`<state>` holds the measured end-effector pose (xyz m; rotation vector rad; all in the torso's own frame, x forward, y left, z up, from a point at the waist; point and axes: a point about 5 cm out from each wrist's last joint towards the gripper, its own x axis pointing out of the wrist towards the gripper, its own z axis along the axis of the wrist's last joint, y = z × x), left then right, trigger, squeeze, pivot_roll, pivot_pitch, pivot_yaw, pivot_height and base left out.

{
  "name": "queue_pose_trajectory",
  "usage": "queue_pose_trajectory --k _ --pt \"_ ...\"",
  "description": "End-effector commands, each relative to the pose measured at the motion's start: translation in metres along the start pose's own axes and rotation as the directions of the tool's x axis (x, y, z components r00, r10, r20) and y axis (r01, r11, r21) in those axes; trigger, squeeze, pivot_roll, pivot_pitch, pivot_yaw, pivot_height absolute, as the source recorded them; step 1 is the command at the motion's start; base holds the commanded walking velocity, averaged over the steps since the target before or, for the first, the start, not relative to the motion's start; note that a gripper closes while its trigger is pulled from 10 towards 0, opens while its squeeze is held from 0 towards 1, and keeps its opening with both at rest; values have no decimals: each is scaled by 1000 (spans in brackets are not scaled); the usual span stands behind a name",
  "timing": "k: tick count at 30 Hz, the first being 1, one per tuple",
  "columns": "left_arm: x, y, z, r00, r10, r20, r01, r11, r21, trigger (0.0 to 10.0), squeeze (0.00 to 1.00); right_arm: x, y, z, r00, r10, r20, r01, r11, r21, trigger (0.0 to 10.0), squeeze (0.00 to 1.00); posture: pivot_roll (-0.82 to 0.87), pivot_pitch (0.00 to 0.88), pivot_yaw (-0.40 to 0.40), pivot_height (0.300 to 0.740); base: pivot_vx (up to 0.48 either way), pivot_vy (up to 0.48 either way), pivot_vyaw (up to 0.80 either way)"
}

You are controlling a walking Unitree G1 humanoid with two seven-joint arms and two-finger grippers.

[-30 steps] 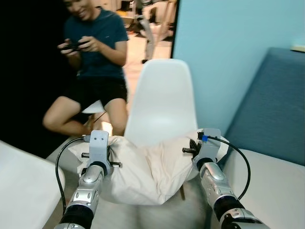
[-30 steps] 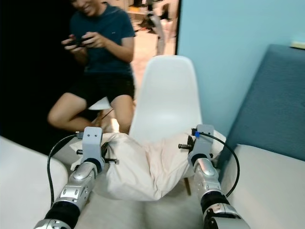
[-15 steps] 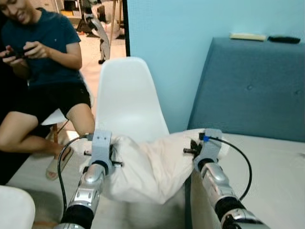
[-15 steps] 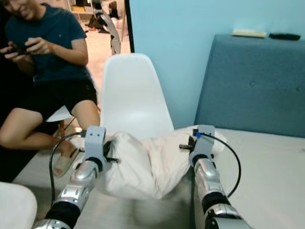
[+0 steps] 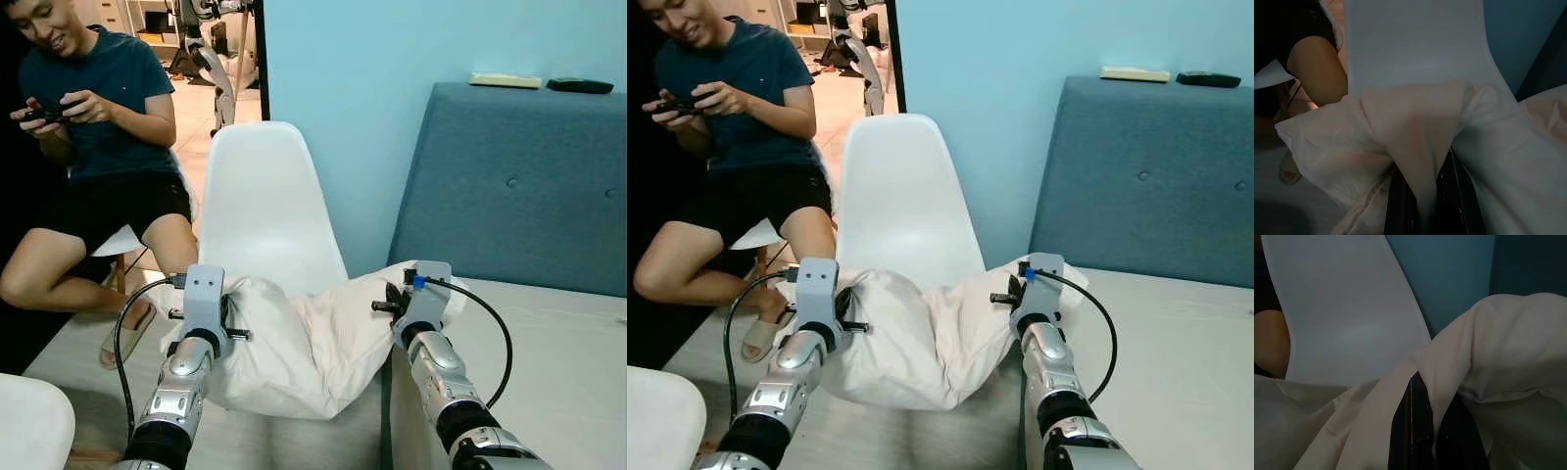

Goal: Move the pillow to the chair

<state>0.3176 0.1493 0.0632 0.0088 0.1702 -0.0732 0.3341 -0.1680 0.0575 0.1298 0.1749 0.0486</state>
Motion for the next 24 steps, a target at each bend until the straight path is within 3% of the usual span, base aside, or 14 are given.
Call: queue_pose_trajectory --k 1,22,24 --pt "1 -2 12 998 -16 68 16 1000 5 10000 0 4 9 9 998 50 42 -49 999 -20 10000 0 -3 31 -7 740 274 0 0" --pt "1 -3 13 997 -38 69 38 999 0 10000 0 4 11 9 998 55 45 -54 998 -17 10000 0 1 24 -5 740 293 0 0" --pt "1 -2 13 997 -40 69 40 999 5 10000 0 4 11 9 998 52 45 -52 999 -10 10000 0 1 24 -2 740 298 0 -691"
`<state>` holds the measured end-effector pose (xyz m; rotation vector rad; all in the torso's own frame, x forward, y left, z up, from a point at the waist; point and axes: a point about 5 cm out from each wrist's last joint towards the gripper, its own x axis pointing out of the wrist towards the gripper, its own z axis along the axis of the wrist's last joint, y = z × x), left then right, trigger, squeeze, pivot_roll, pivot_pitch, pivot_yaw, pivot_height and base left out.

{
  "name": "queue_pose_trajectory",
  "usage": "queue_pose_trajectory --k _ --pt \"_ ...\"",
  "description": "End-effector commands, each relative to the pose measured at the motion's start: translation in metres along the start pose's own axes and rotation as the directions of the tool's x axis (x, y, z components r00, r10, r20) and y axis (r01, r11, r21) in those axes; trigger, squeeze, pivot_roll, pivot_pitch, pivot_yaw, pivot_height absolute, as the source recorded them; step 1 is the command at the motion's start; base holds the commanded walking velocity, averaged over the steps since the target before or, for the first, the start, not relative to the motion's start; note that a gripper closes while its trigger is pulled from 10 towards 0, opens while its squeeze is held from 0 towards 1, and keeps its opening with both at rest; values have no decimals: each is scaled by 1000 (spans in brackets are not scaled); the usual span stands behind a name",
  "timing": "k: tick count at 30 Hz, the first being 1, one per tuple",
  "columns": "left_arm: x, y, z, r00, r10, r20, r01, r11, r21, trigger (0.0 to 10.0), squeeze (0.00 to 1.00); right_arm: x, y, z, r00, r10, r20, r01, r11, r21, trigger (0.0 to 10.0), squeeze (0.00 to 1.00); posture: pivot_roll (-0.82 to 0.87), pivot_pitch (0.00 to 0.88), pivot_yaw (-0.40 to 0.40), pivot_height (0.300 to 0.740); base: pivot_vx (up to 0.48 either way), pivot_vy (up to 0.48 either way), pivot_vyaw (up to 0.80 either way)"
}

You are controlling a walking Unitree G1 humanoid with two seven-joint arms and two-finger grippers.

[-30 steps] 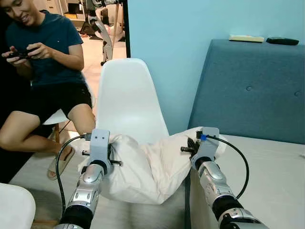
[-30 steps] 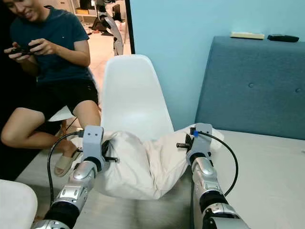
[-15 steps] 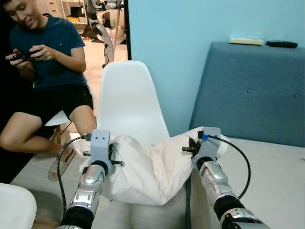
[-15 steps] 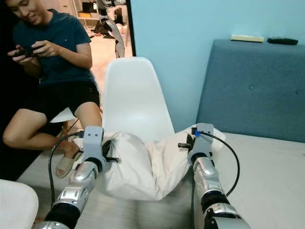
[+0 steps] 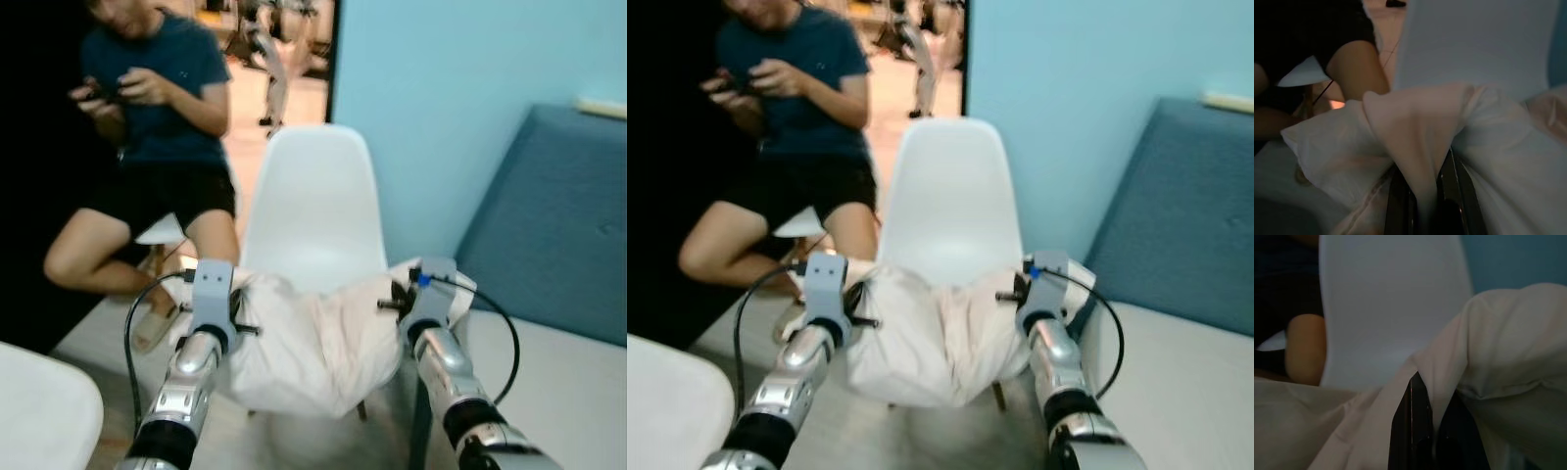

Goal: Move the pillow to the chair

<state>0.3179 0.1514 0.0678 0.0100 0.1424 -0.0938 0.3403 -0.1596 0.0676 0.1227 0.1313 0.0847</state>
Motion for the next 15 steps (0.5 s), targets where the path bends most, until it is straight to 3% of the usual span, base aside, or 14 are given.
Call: queue_pose_trajectory --k 1,5,15 --pt "2 -4 8 999 -20 42 20 1000 1 10000 0 -1 2 -1 1000 14 4 -14 1000 4 10000 0 1 24 -2 740 300 0 -800" --pt "2 -4 8 999 -21 42 21 1000 2 10000 0 -1 2 -2 1000 12 7 -12 1000 10 10000 0 -1 25 -1 740 300 0 -800" --pt "3 -7 8 999 -33 38 33 999 2 10000 0 -2 0 -1 1000 4 19 -4 1000 3 10000 0 -9 26 3 740 292 0 0"
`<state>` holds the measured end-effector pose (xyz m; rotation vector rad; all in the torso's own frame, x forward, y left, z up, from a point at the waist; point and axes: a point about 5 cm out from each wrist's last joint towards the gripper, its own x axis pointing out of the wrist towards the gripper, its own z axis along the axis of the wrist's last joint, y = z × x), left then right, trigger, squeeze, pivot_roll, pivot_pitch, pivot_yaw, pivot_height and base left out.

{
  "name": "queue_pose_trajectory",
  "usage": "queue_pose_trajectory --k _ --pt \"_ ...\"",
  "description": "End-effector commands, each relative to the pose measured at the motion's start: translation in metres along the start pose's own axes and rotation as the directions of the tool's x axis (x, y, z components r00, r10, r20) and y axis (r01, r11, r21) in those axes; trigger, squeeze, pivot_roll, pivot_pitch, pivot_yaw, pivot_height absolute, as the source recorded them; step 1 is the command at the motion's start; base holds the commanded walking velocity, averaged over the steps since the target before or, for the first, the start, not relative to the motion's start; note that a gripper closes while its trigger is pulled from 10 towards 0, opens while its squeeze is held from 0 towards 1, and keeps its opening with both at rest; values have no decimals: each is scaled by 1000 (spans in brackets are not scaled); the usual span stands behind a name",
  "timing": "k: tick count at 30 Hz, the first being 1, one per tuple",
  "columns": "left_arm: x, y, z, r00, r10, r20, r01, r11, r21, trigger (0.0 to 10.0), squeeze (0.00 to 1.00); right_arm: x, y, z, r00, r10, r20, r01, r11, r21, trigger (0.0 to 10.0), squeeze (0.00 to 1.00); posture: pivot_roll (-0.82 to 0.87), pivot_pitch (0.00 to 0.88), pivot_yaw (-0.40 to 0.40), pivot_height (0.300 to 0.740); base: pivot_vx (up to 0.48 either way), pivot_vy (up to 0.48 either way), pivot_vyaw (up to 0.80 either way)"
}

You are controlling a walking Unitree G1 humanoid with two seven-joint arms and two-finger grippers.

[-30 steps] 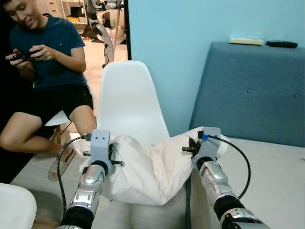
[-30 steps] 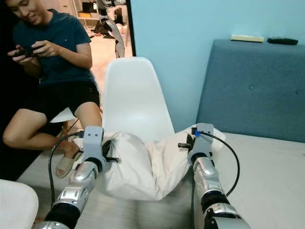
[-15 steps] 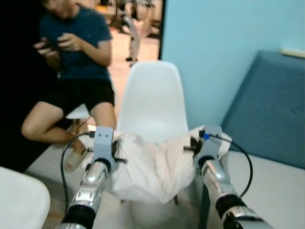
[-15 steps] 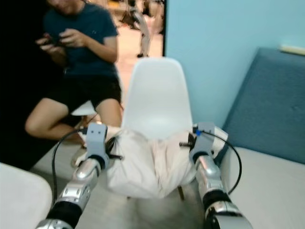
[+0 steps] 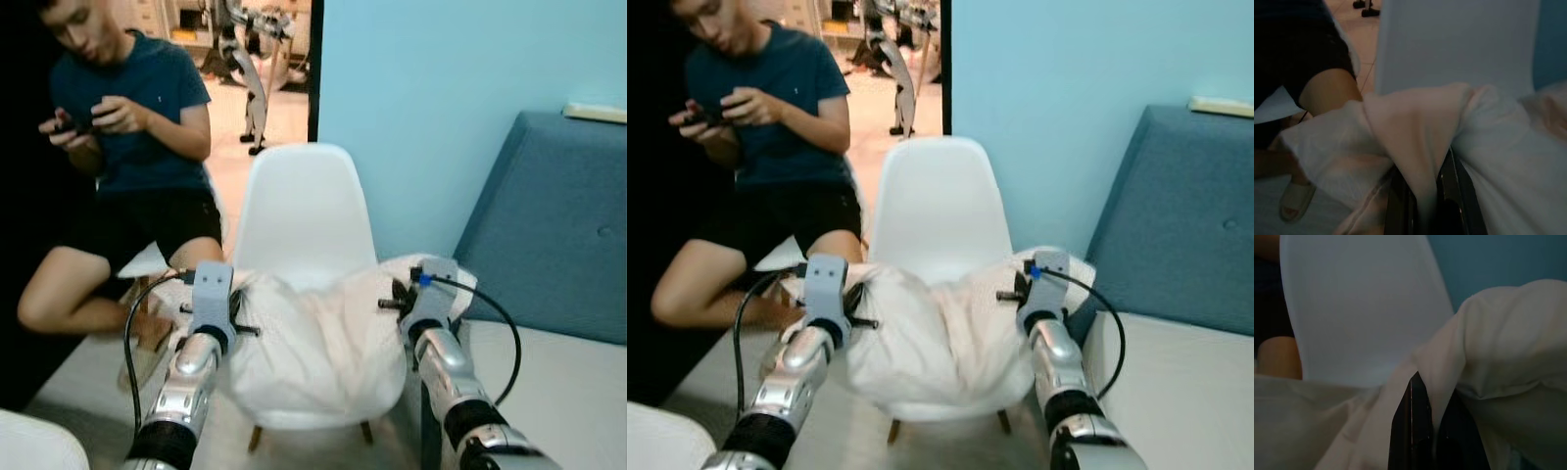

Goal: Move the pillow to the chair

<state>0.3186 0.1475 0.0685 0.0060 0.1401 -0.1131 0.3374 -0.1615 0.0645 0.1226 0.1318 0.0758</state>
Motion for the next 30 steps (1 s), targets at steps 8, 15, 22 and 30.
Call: queue_pose_trajectory --k 8,15,22,30 --pt "2 -4 7 999 -13 35 13 1000 1 10000 0 0 1 3 1000 15 21 -15 1000 2 10000 0 -9 29 -2 740 267 0 0" --pt "1 -5 6 999 -22 37 22 1000 -4 10000 0 1 2 5 999 15 28 -15 1000 4 10000 0 -7 32 0 740 146 0 0" --pt "2 -8 7 999 -34 41 34 999 6 10000 0 2 2 6 999 12 36 -13 1000 6 10000 0 -7 33 0 740 0 0 0" --pt "2 -9 8 998 -39 48 39 999 10 10000 0 2 0 10 999 9 52 -9 1000 0 10000 0 -11 40 3 740 0 0 0"
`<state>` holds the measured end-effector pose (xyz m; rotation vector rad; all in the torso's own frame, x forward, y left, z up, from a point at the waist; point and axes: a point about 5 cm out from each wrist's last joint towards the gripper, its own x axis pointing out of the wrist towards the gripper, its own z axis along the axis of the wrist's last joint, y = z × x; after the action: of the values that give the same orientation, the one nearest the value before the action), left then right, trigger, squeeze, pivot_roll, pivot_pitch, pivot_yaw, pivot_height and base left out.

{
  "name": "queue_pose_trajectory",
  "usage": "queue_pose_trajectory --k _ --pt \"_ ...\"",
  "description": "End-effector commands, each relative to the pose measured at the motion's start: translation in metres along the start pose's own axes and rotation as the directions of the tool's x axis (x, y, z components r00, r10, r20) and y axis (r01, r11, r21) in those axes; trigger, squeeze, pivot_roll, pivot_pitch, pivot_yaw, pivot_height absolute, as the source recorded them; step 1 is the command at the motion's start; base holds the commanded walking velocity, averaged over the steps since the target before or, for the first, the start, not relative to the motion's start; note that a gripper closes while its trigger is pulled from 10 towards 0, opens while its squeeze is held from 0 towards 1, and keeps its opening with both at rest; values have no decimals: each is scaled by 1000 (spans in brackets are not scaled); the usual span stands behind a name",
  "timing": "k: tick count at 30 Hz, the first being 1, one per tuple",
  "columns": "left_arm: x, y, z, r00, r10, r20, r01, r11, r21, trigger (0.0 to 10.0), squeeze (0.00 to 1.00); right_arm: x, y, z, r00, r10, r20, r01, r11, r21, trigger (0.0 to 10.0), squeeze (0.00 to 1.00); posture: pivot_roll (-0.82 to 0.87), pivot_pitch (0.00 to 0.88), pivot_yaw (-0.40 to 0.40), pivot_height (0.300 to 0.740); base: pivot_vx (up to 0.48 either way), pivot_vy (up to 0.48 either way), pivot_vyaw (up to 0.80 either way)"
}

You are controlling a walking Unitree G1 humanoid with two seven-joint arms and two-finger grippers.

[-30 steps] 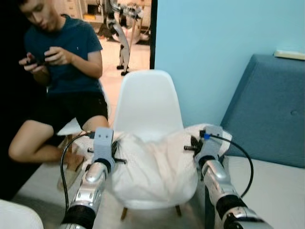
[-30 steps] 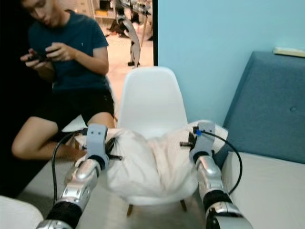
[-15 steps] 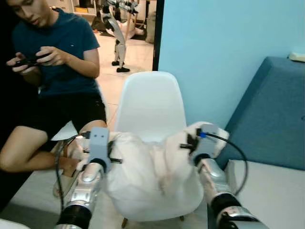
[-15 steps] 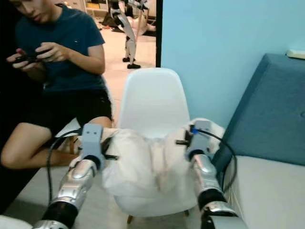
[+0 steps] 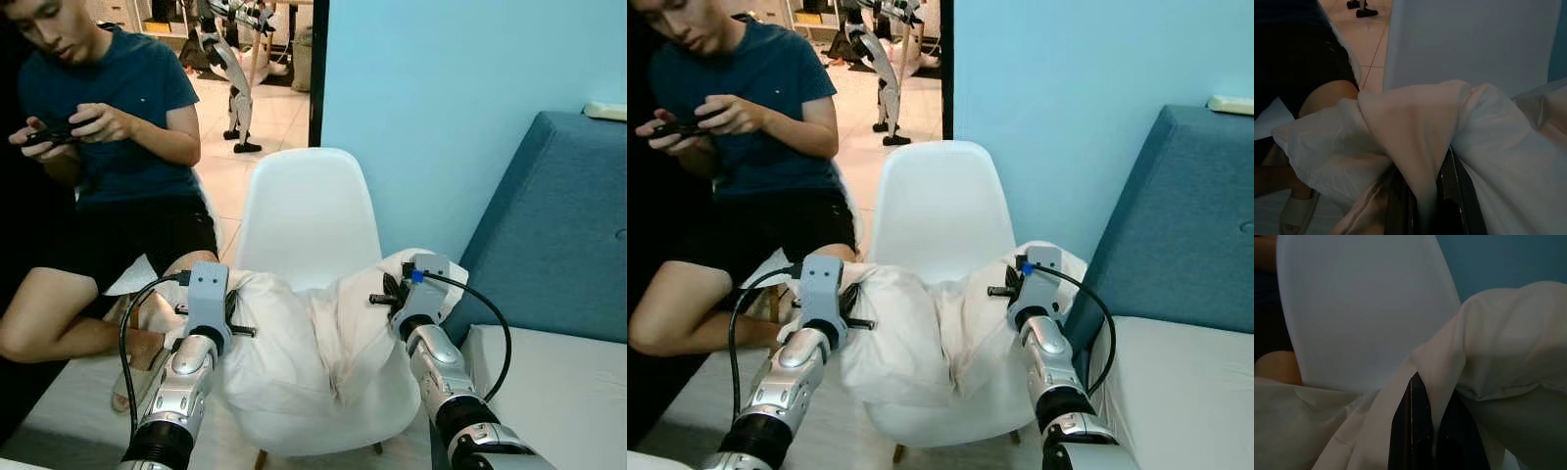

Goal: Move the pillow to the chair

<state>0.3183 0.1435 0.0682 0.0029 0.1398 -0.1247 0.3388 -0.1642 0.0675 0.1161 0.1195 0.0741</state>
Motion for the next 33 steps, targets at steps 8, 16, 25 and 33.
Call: queue_pose_trajectory --k 8,16,25,33 --pt "17 -9 23 996 -28 79 25 999 39 10000 0 15 4 28 998 34 60 -29 997 -78 10000 0 -12 52 -6 740 0 0 0" --pt "27 -14 37 992 -63 105 55 996 75 10000 0 22 8 39 996 37 81 -31 997 -75 10000 0 -13 48 -4 740 0 0 0" --pt "25 -11 25 997 -4 74 2 1000 30 10000 0 19 11 32 996 42 76 -35 996 -84 10000 0 -20 48 5 740 0 -213 0" --pt "25 -5 30 993 -3 120 -6 997 78 10000 0 21 11 35 996 37 77 -30 996 -87 10000 0 -9 61 -5 740 0 0 0"
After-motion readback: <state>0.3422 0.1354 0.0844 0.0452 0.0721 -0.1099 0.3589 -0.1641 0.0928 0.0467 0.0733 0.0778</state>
